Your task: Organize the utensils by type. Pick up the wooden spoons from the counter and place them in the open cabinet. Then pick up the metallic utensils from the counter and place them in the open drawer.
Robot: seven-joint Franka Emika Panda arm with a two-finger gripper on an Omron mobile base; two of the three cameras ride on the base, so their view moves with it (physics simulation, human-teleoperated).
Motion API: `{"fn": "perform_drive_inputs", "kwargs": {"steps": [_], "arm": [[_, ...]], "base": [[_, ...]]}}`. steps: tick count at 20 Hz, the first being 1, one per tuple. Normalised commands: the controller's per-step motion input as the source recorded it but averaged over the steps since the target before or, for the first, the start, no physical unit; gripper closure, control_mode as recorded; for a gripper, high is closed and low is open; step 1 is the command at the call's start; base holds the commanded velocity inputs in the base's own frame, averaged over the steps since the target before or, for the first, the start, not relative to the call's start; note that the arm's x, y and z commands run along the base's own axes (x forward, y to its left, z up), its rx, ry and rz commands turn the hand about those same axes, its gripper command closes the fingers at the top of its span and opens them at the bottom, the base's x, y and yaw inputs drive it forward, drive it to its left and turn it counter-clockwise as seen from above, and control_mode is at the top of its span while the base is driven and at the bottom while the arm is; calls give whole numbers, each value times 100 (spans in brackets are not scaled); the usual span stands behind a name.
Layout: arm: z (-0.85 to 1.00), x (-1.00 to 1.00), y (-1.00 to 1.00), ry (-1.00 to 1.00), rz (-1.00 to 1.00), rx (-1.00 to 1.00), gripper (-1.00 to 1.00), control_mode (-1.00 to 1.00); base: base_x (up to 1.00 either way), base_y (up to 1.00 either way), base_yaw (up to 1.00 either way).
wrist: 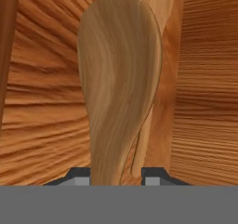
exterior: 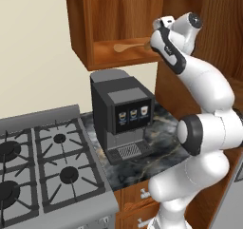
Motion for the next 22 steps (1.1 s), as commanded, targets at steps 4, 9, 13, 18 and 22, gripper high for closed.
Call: {"fn": "perform_drive_inputs", "kwargs": {"steps": [4, 9, 13, 18, 22], "arm": [[-9, 34, 0, 6, 1, 0, 100, -100], [-12, 38, 0, 7, 0, 0, 100, -100], [-11, 37, 0, 5, 0, 0, 100, -100], [-11, 34, 0, 1, 0, 0, 100, -100], [-10, 33, 0, 0, 1, 0, 100, -100]], "base": [[0, 0, 0], [0, 0, 0], [0, 0, 0], [0, 0, 0], [0, 0, 0]]}}
